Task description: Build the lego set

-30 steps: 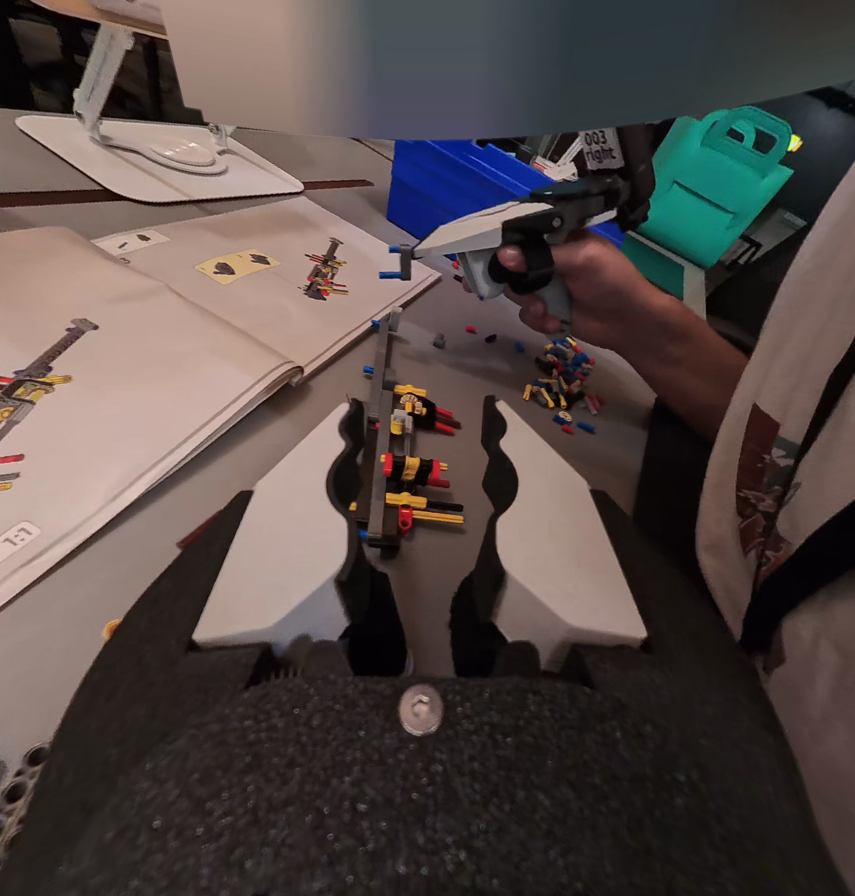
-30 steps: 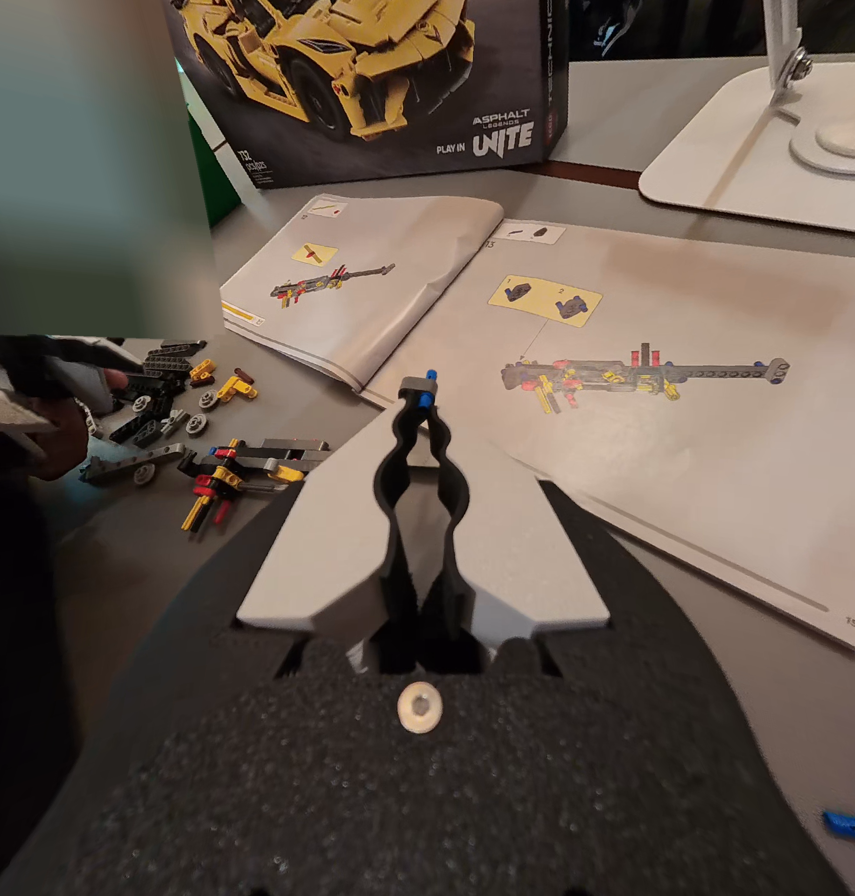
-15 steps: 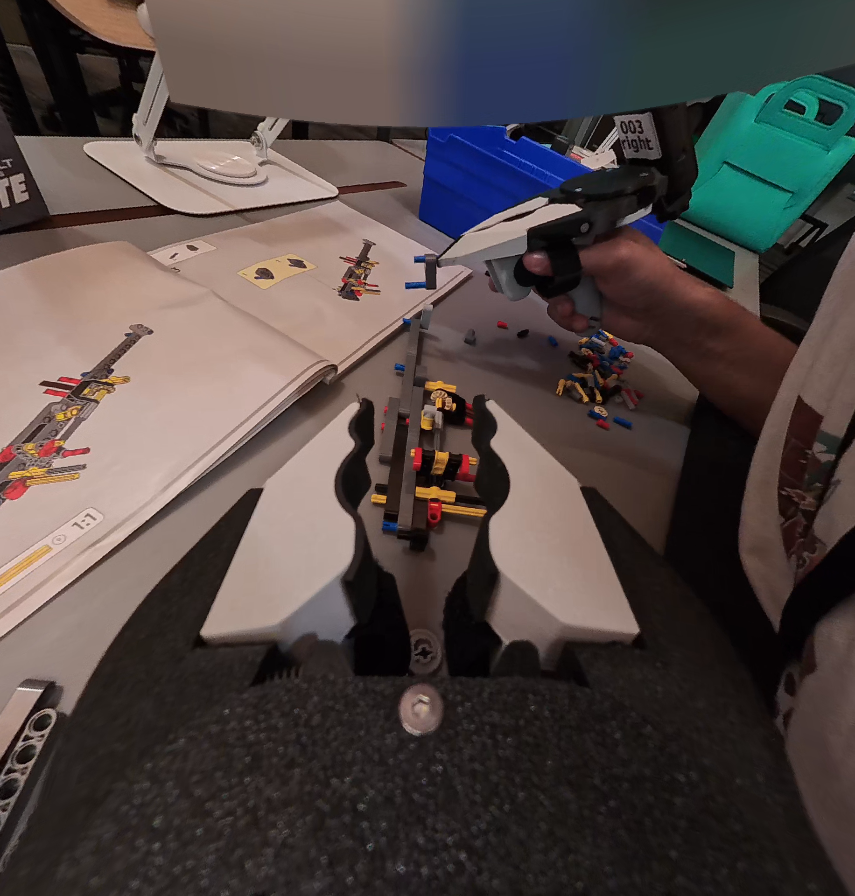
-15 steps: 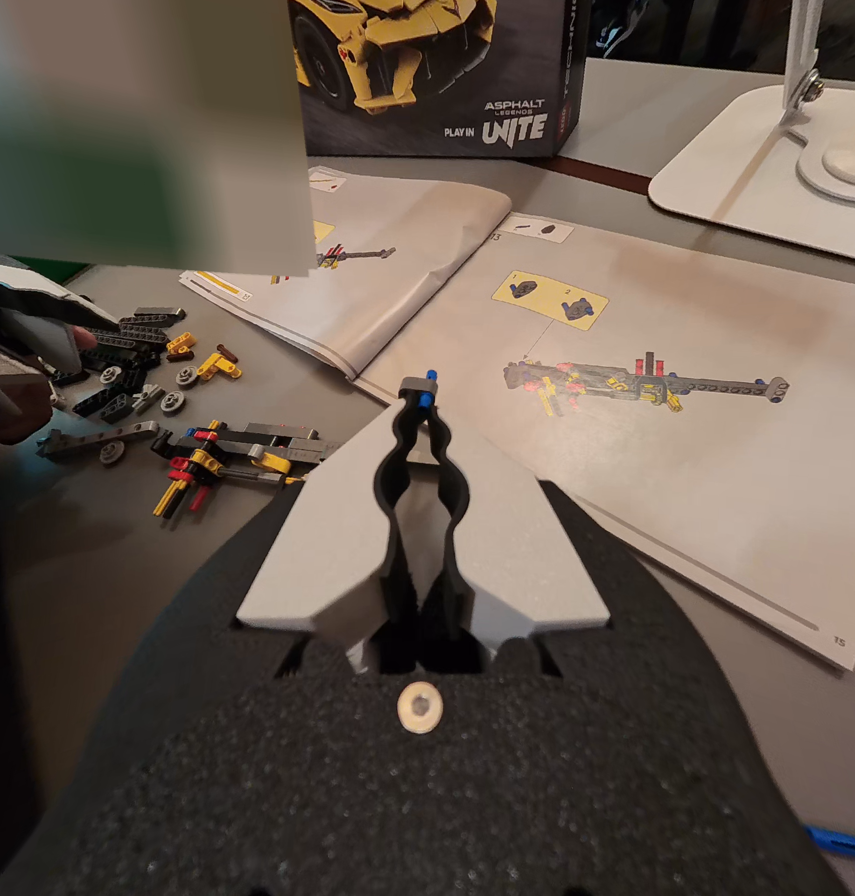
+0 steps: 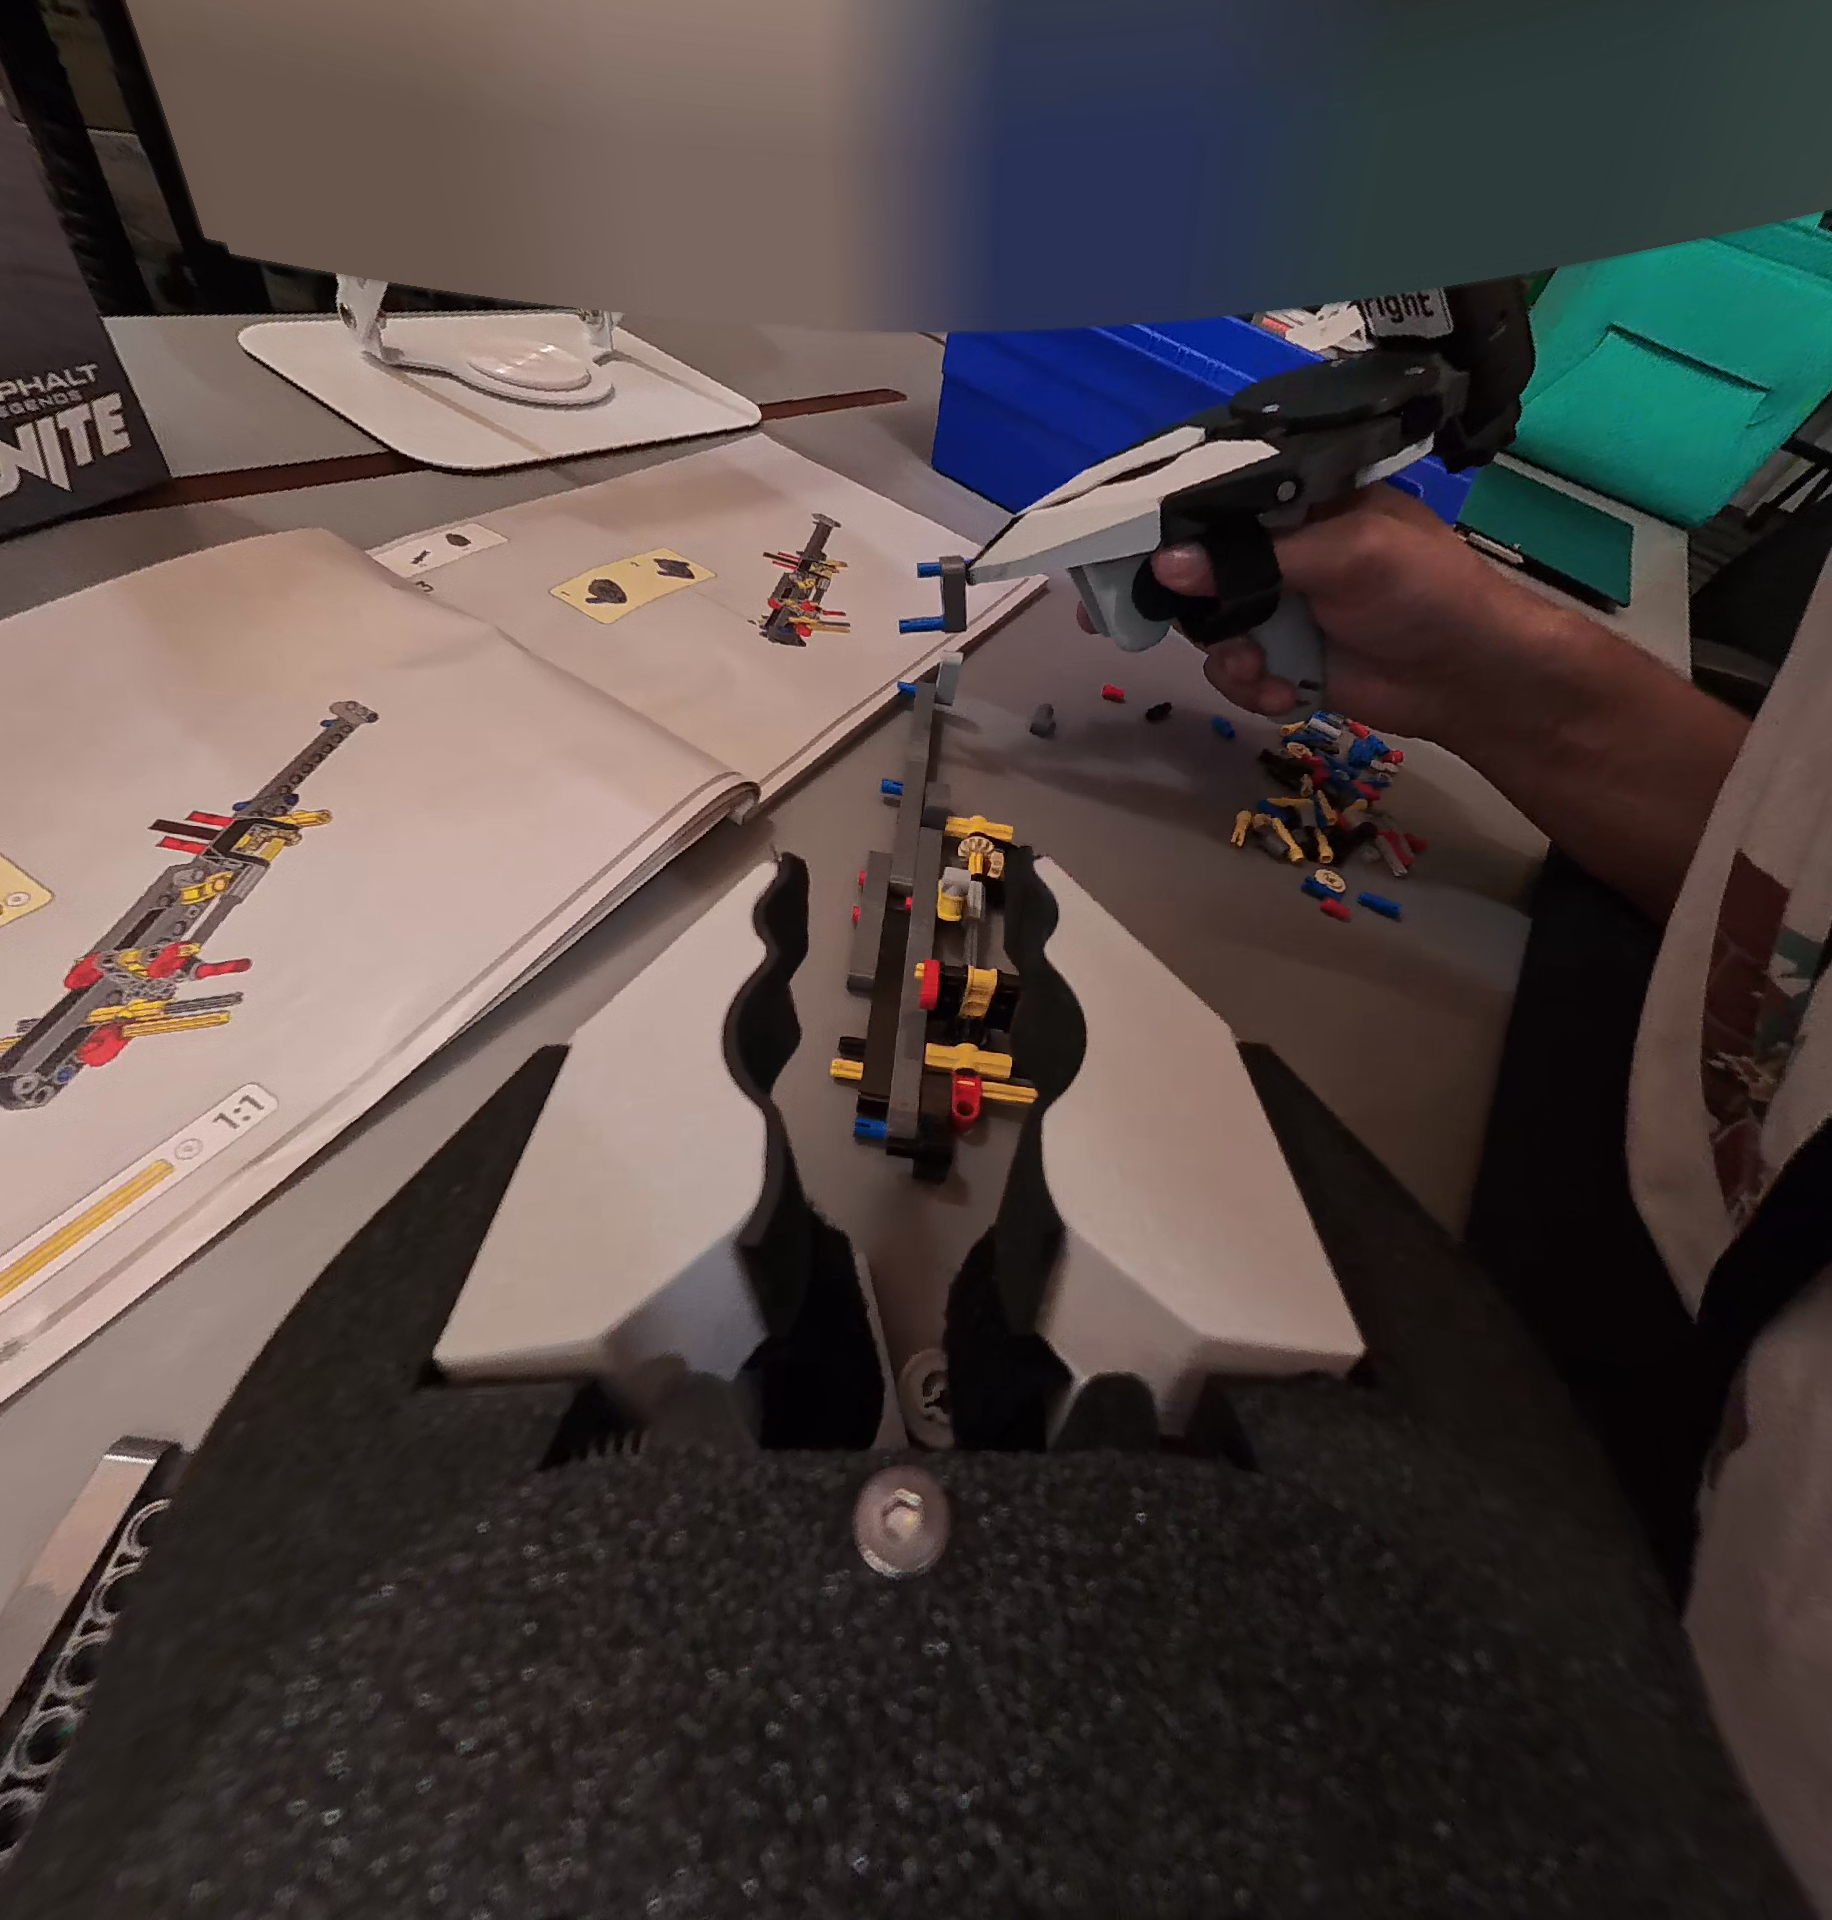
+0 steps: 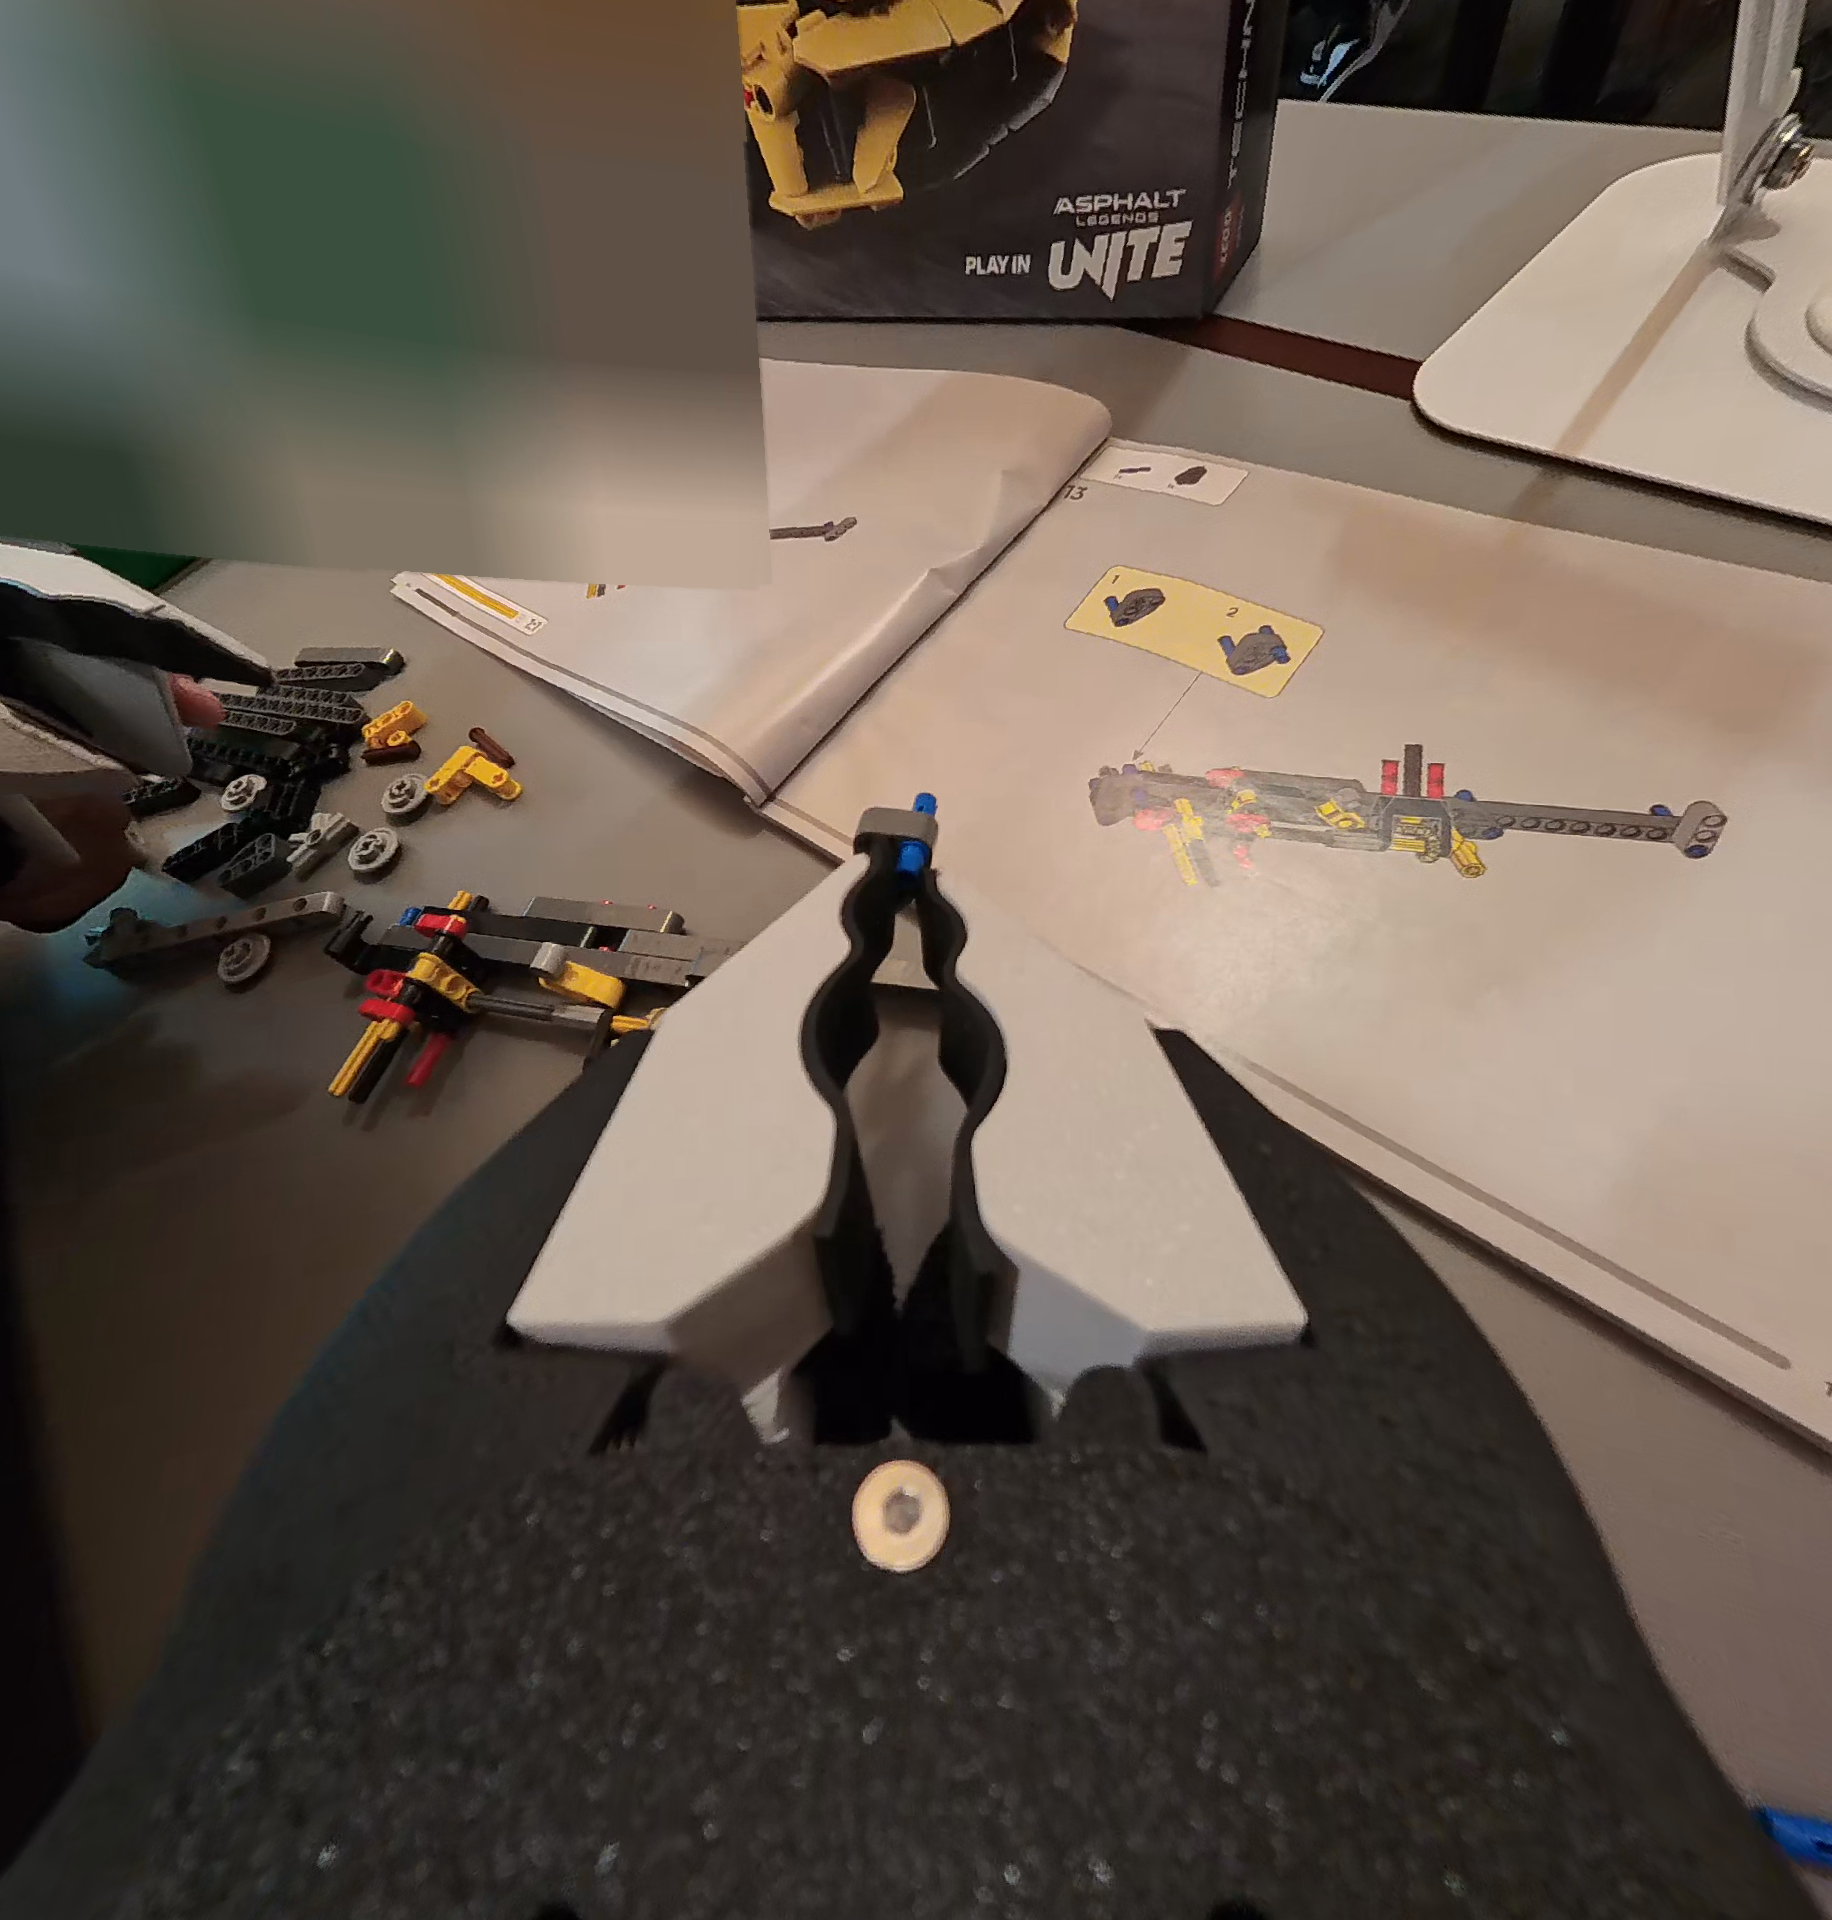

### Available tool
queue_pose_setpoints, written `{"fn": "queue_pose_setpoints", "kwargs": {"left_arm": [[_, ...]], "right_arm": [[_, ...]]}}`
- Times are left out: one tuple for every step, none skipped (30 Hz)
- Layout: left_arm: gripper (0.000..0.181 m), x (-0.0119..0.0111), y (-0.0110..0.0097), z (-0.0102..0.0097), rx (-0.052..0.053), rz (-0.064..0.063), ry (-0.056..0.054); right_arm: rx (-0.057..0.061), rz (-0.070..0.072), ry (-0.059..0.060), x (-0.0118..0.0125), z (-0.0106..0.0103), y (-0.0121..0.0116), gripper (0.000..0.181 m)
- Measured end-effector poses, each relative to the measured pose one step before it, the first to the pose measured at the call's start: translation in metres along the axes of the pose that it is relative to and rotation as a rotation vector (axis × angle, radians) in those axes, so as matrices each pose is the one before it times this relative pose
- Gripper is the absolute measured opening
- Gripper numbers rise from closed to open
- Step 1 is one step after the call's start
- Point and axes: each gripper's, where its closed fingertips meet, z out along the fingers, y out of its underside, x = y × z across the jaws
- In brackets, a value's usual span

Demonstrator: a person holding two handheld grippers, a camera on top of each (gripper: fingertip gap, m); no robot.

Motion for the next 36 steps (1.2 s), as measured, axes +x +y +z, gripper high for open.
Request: {"fn": "queue_pose_setpoints", "kwargs": {"left_arm": [[0.036,0.0001,-0.00022,0.00001,0.0012,-0.0022,0.0017],[0.036,-0.00022,-0.00001,0.00012,0.0004,0.0,-0.0006],[0.036,-0.00027,0.00011,0.00001,-0.0005,0.0022,-0.0022],[0.035,-0.00004,0.00006,0.00015,-0.0003,0.0024,-0.001],[0.035,0.00033,0.00003,0.00012,-0.0006,0.0016,0.0004],[0.035,-0.00004,-0.00007,0.00005,0.0002,0.0022,-0.0014],[0.035,-0.00027,-0.0002,0.00004,0.0014,0.0031,-0.0027],[0.035,-0.00018,-0.00003,0.0,-0.0002,0.002,-0.0018],[0.035,-0.00004,-0.00009,-0.00007,-0.0006,0.0009,-0.0009],[0.035,0.00011,-0.00035,-0.00007,0.0019,0.0009,-0.0007],[0.035,0.00013,-0.00032,-0.00016,0.0019,0.0014,-0.0004],[0.035,0.00011,-0.00008,0.00001,-0.0003,0.0023,-0.0011],[0.034,-0.00002,0.0002,0.00022,-0.0016,0.0048,-0.0031],[0.034,0.00001,0.00071,0.00026,-0.0043,0.008,-0.0045],[0.034,-0.00032,0.00112,0.00054,-0.0072,0.0106,-0.0077],[0.034,-0.0006,0.0014,0.00065,-0.0085,0.0143,-0.0111],[0.035,-0.00044,0.00152,0.00078,-0.0094,0.0183,-0.0121],[0.035,-0.00025,0.00157,0.0008,-0.0099,0.0207,-0.0132],[0.034,-0.00028,0.00148,0.00091,-0.0099,0.021,-0.0154],[0.034,-0.00005,0.00117,0.00091,-0.008,0.0206,-0.0151],[0.034,0.00092,0.0007,0.00084,-0.0062,0.0192,-0.0092],[0.034,0.00171,-0.00008,0.00056,-0.0028,0.0163,-0.0063],[0.034,0.00071,-0.00149,0.00006,0.0058,0.0116,-0.014],[0.034,-0.00146,-0.00272,-0.00064,0.0152,0.0091,-0.0295],[0.034,-0.00178,-0.00181,-0.00112,0.0143,0.0154,-0.0301],[0.032,-0.0012,-0.00059,-0.00129,0.0071,0.017,-0.0232],[0.031,0.00016,0.00021,-0.0012,0.0034,0.0126,-0.0104],[0.029,0.00139,0.00014,-0.00135,0.0026,0.0061,0.0003],[0.026,0.0015,0.00058,-0.00142,0.0001,0.0037,0.0035],[0.023,0.00104,0.00139,-0.00119,-0.0045,0.006,0.0042],[0.022,-0.00003,0.00199,-0.00149,-0.0088,0.0097,-0.0003],[0.021,-0.00175,0.00114,-0.00232,-0.0092,0.001,-0.0088],[0.021,-0.00159,0.00023,-0.00415,-0.0159,-0.0203,-0.0074],[0.021,0.00043,-0.00072,-0.00604,-0.0214,-0.036,0.001],[0.021,0.00472,0.00018,-0.0073,-0.0242,-0.03,0.0214],[0.022,0.00894,0.00427,-0.00691,-0.0398,-0.0162,0.0406]], "right_arm": [[0.0008,-0.0002,0.0005,-0.00001,-0.00002,-0.00005,0.003],[0.0007,-0.0008,0.0006,0.00004,-0.00003,-0.00003,0.003],[-0.0008,0.0003,-0.0011,-0.00018,0.00003,0.00007,0.003],[-0.0013,0.0008,-0.0027,-0.00029,0.00008,0.00028,0.003],[-0.0002,0.0003,-0.0007,-0.00009,0.00012,0.00006,0.003],[-0.0004,-0.0007,0.0003,-0.00001,-0.00002,0.00007,0.003],[0.0,-0.001,0.001,0.00009,-0.00012,-0.00002,0.003],[0.0005,-0.0007,-0.0003,-0.00013,-0.00014,-0.00017,0.003],[-0.0004,-0.0001,-0.0018,-0.00045,-0.00001,0.00009,0.003],[-0.0005,-0.0003,-0.0006,-0.00025,0.00008,0.00006,0.003],[-0.0012,-0.0024,0.0008,-0.00022,0.00019,0.00003,0.003],[-0.0029,-0.0038,-0.0008,-0.00082,0.00035,0.00036,0.003],[-0.0026,-0.0054,-0.0016,-0.0013,0.00032,-0.00001,0.003],[-0.0019,-0.0091,-0.001,-0.00178,0.00037,-0.00014,0.003],[-0.0007,-0.0141,0.0019,-0.0017,0.00028,-0.00065,0.003],[-0.0003,-0.0182,0.0034,-0.00202,0.00047,-0.00089,0.003],[-0.0036,-0.0182,0.0011,-0.00253,0.00089,-0.00035,0.003],[-0.0085,-0.0158,-0.0028,-0.00353,0.00129,0.00037,0.003],[-0.0084,-0.017,-0.0036,-0.00431,0.00148,0.00031,0.003],[-0.0063,-0.0216,-0.0042,-0.00508,0.00167,-0.00018,0.003],[-0.0095,-0.0252,-0.0046,-0.00559,0.00196,0.00006,0.003],[-0.0117,-0.0302,-0.0042,-0.0062,0.00217,-0.00003,0.003],[-0.0117,-0.0384,-0.0031,-0.00682,0.00211,-0.00014,0.003],[-0.0083,-0.0474,0.0035,-0.00668,0.0018,-0.00096,0.003],[-0.0075,-0.0493,0.0192,-0.00473,0.00139,-0.00142,0.003],[-0.0105,-0.0405,0.0228,-0.00393,0.00101,-0.00152,0.003],[-0.0047,-0.0356,0.0041,-0.00637,0.0004,-0.00269,0.003],[0.0062,-0.0315,-0.0081,-0.00811,-0.00042,-0.00443,0.003],[0.0136,-0.0301,-0.0093,-0.00868,-0.00106,-0.00598,0.003],[0.0123,-0.0338,-0.0041,-0.00822,-0.00151,-0.00628,0.003],[0.0049,-0.0384,-0.0001,-0.00784,-0.00153,-0.00567,0.003],[0.0003,-0.0453,0.0108,-0.0066,-0.0015,-0.005,0.003],[-0.0074,-0.0425,0.0195,-0.006,-0.00091,-0.00291,0.003],[-0.0267,-0.0255,0.0106,-0.00837,-0.00092,0.00076,0.003],[-0.0303,-0.0167,0.0065,-0.01072,-0.0018,0.00228,0.003],[-0.0154,-0.023,0.0104,-0.01194,-0.00242,0.00157,0.003]]}}
